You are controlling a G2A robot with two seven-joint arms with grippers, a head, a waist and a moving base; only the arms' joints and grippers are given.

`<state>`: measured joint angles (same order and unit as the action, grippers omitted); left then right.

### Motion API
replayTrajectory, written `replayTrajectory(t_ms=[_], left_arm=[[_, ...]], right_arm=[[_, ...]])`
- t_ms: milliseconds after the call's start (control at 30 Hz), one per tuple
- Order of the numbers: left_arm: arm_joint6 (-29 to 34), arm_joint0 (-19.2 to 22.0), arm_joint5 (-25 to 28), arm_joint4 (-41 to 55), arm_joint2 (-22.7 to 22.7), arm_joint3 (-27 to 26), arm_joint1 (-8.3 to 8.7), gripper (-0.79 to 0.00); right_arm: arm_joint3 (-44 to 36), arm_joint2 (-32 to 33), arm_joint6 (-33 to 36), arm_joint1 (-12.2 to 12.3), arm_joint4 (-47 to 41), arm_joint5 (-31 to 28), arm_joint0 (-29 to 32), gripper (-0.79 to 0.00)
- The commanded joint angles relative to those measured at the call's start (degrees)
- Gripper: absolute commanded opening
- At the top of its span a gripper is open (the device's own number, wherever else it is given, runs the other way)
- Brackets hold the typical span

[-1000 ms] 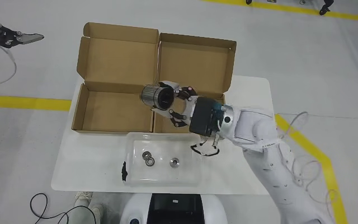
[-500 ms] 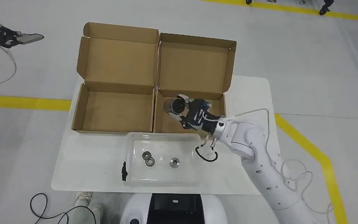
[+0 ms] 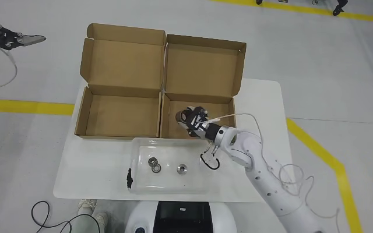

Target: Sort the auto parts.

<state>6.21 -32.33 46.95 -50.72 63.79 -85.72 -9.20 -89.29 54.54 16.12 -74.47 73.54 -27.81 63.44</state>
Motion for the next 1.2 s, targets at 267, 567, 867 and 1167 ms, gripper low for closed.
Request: replayTrajectory(t_ms=[267,567,867,1167], left_arm=[[0.0,0.0,0.0,0.0,0.0,0.0,0.0,0.0],[0.0,0.0,0.0,0.0,0.0,0.0,0.0,0.0],[0.0,0.0,0.0,0.0,0.0,0.0,0.0,0.0],[0.0,0.0,0.0,0.0,0.0,0.0,0.0,0.0]], right_arm=[[8.56,-2.02,5.21,-1.42,-5.52,0.06,-6.53,-0.785],[18.56,-6.9,8.7,-3.88,-9.91,0.96,-13.32,-0.785],[24.32,-10.48,9.01,-5.87,-10.22,2.97,-16.5,-0.785],[25.52,-11.72,10.26,-6.8,-9.34,4.48,-17.51,-0.462]])
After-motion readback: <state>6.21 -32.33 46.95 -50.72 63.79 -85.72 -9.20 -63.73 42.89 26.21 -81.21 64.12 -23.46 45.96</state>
